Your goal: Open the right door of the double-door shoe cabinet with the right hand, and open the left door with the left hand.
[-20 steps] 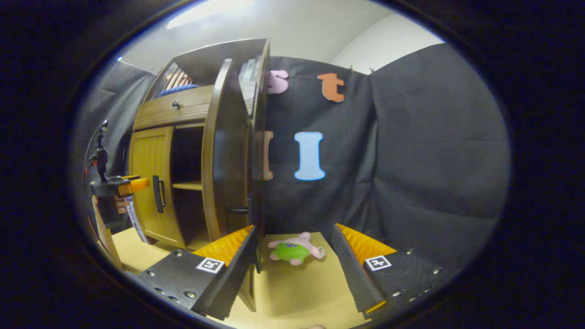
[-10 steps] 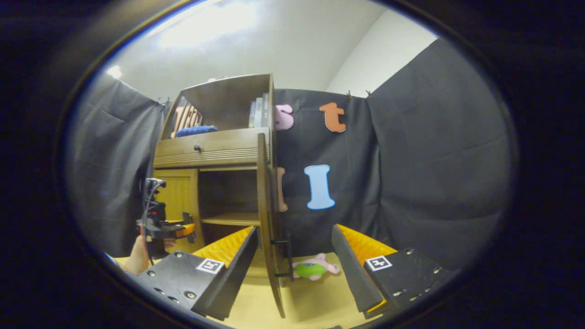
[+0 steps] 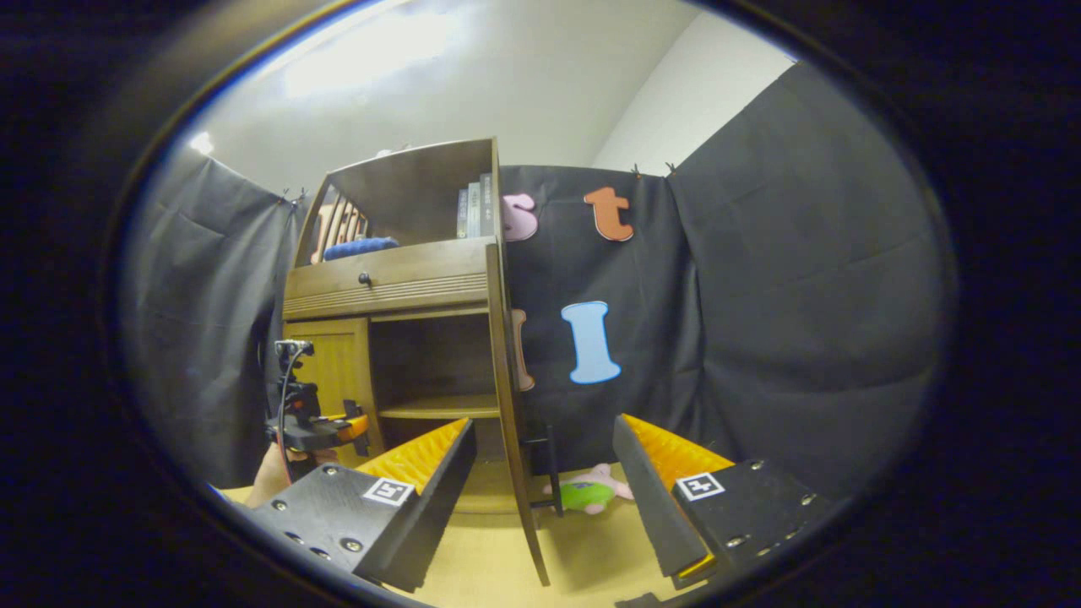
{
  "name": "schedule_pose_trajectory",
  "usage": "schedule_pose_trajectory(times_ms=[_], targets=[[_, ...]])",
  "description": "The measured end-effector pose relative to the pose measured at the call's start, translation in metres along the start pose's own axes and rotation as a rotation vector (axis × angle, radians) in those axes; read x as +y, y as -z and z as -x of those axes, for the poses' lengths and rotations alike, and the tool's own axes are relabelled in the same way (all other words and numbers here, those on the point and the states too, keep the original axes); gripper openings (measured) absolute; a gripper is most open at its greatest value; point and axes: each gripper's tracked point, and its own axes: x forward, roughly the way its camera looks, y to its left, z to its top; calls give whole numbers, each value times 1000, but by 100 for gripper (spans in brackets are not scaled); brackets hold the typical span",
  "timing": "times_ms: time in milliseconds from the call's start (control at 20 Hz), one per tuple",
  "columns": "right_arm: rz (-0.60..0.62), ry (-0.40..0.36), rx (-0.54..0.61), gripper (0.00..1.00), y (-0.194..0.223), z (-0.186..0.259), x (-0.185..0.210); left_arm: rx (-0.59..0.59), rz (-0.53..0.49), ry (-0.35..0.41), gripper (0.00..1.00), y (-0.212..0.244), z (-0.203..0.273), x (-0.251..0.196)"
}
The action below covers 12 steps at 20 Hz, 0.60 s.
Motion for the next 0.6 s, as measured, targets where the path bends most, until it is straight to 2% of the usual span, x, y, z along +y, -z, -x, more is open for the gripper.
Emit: schedule_pose_trajectory(times_ms=[100,150,200,300,350,450,550,600], targets=[[-3,-6,1,97,-2,2,3,7,32,28,33,2,1,-1],[8,1,0,100,-3,2,2,5,43,42,31,2,5,-2],[22,7,0,93,-4,2,1,6,32,56,30,1,9,-2],[52,11,22,97,-4,3,5,12,26,67,28,0,25,-4],[66,6,27,93,-4,5,9,17,26,72,27,0,32,-4],[94,-15,28,94,-9,10,23,18,47,84,27,-1,43,-4],[131,-14,31,100,-13,16,31,33,42,87,28,-2,57,-3],[151,-12,35,97,-14,19,35,29,37,91,28,-3,63,-2]])
